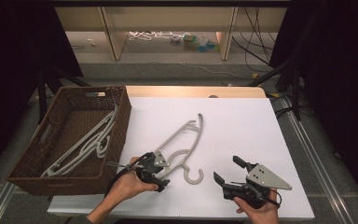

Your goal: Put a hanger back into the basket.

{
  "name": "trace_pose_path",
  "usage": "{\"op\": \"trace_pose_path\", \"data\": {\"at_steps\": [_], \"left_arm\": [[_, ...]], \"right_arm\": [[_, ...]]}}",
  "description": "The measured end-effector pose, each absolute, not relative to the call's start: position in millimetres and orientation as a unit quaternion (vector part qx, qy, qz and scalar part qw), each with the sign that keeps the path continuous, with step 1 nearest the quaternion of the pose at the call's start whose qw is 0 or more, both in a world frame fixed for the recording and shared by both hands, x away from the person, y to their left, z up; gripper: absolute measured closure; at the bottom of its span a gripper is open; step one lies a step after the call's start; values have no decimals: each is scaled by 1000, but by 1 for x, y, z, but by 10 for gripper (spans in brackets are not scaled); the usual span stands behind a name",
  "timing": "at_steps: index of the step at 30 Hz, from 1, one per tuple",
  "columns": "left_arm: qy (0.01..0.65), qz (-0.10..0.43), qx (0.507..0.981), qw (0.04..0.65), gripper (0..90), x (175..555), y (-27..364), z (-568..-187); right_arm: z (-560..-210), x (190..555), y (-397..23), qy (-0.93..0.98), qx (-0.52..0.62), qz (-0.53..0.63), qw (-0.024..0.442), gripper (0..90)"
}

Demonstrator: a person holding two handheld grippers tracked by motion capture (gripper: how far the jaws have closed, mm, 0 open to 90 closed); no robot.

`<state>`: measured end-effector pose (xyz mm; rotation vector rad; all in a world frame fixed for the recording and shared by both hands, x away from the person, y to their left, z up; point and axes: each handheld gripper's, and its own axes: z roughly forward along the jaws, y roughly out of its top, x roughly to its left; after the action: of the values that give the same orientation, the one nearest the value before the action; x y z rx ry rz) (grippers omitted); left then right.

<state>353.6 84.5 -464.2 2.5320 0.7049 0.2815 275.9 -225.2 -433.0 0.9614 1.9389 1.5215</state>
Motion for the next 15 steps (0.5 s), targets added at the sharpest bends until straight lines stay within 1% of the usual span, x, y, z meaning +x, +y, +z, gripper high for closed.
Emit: {"op": "trace_pose_path", "data": {"at_steps": [1,2,3,4,7,11,15], "left_arm": [[258,94,931,240,397,355,83,-464],[264,101,930,237,397,356,82,-466],[257,99,933,229,440,357,81,-465],[254,98,937,219,440,358,81,-464],[259,86,937,220,500,362,79,-466],[273,69,934,221,544,366,78,-469],[279,57,933,219,561,369,78,-469]], "right_arm": [[-434,276,-224,707,352,563,243,158],[-434,276,-224,707,352,563,243,158],[-433,276,-225,712,352,556,245,158],[-433,276,-225,712,352,556,245,158],[-433,275,-225,713,353,553,247,159],[-432,275,-226,716,354,549,246,159],[-432,275,-225,713,353,553,248,159]]}}
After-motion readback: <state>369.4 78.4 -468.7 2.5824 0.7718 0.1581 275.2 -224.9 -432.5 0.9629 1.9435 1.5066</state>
